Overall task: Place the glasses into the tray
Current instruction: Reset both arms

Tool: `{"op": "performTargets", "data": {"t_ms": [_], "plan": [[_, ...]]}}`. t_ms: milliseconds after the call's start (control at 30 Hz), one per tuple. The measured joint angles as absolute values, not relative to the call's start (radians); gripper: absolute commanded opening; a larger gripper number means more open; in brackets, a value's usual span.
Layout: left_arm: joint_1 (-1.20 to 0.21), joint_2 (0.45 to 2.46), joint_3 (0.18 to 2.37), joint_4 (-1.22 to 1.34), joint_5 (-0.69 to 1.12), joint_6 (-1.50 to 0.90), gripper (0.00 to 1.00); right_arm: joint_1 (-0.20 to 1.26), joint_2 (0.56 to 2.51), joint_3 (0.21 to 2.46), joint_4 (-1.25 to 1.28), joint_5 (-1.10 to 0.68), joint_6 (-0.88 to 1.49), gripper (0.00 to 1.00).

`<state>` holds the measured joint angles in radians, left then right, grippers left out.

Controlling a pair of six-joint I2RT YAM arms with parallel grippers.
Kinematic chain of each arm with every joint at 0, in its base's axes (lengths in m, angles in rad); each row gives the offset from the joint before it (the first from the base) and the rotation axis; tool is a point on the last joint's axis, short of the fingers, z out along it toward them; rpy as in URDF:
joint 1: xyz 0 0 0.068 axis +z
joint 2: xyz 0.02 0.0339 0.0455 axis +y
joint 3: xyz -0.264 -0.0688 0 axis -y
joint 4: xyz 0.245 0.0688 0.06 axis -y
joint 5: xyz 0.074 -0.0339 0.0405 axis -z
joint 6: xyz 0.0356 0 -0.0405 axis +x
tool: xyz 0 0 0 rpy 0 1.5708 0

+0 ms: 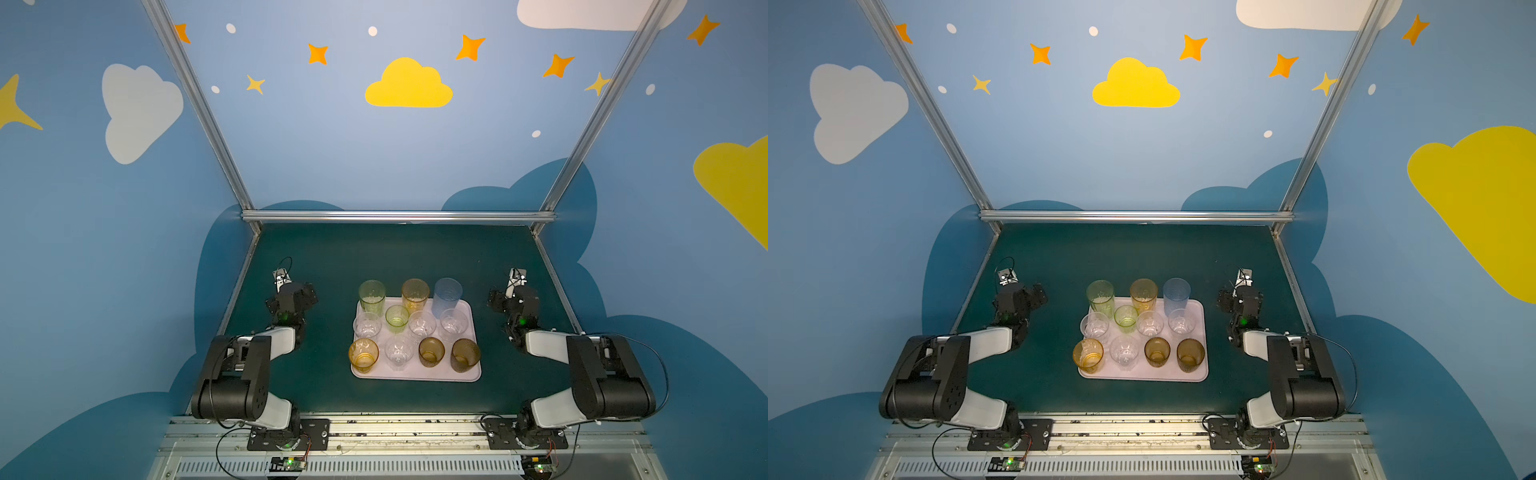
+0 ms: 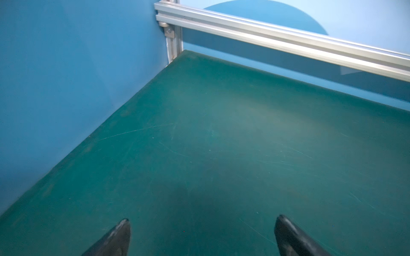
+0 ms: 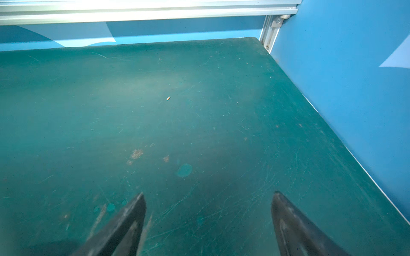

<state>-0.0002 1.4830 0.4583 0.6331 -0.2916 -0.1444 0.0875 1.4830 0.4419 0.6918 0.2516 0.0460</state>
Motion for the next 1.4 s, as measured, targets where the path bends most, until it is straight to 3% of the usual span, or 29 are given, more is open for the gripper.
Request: {"op": "performTargets", "data": {"t_ms": [167, 367, 1400], "plan": [[-0.001, 1.484, 0.373, 0.725, -0.278, -0.135, 1.0, 0.088, 1.483, 0.44, 0.701, 0.242, 0.044, 0.88], [-0.002, 1.517, 0.391, 0.738, -0.276, -0.13, 1.0, 0.084, 1.512, 0.397, 0.804, 0.212, 0.036, 0.88], [-0.003, 1.517, 0.395, 0.745, -0.276, -0.126, 1.0, 0.08, 1.523, 0.384, 0.828, 0.189, 0.036, 0.88]]}}
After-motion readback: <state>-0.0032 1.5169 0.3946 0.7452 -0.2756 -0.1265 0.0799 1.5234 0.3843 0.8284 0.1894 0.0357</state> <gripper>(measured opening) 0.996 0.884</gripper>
